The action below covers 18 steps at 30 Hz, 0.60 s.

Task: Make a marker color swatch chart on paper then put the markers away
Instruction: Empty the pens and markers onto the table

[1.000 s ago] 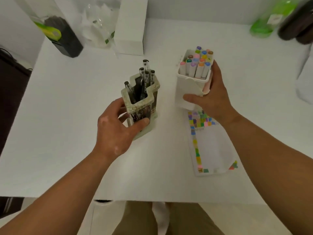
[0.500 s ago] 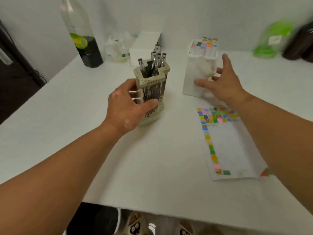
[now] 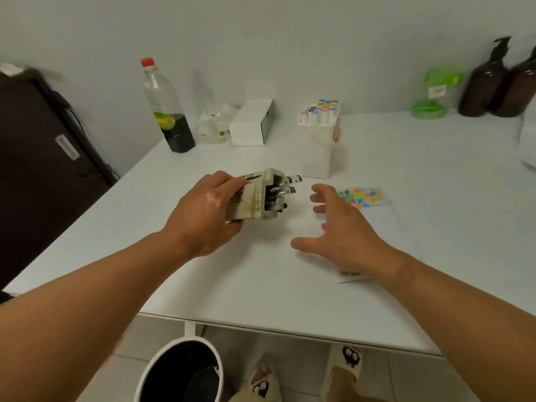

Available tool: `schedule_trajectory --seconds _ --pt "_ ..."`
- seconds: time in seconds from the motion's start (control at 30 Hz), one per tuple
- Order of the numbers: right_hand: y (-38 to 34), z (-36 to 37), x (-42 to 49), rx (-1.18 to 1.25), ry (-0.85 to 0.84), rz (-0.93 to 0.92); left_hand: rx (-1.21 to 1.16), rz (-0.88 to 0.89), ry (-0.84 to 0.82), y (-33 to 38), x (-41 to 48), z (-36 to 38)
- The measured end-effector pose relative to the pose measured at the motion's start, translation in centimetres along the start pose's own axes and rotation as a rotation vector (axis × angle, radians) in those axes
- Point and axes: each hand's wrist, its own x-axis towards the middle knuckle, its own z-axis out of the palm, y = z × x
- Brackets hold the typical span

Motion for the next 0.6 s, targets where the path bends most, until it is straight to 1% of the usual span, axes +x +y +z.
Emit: schedule_trajectory --seconds 0.17,0.27,0.4,0.6 --pt "1.3 1.9 2.9 -0.118 -0.051 -0.086 0.153 0.115 -0.001 -1.3 0.8 2.7" --pt "1.2 2.5 5.1 -0.193 -0.094 -0.095 0.196 0.173 -0.018 -2.2 2.1 3.6" --pt "0.3 2.7 7.2 -0.238 -0.089 -0.079 0.240 0.259 0.003 -3.0 3.8 3.8" --pt "-1.9 2.9 7.1 -0.203 -0.046 0.005 0.308 0.408 0.005 -3.6 5.2 1.8"
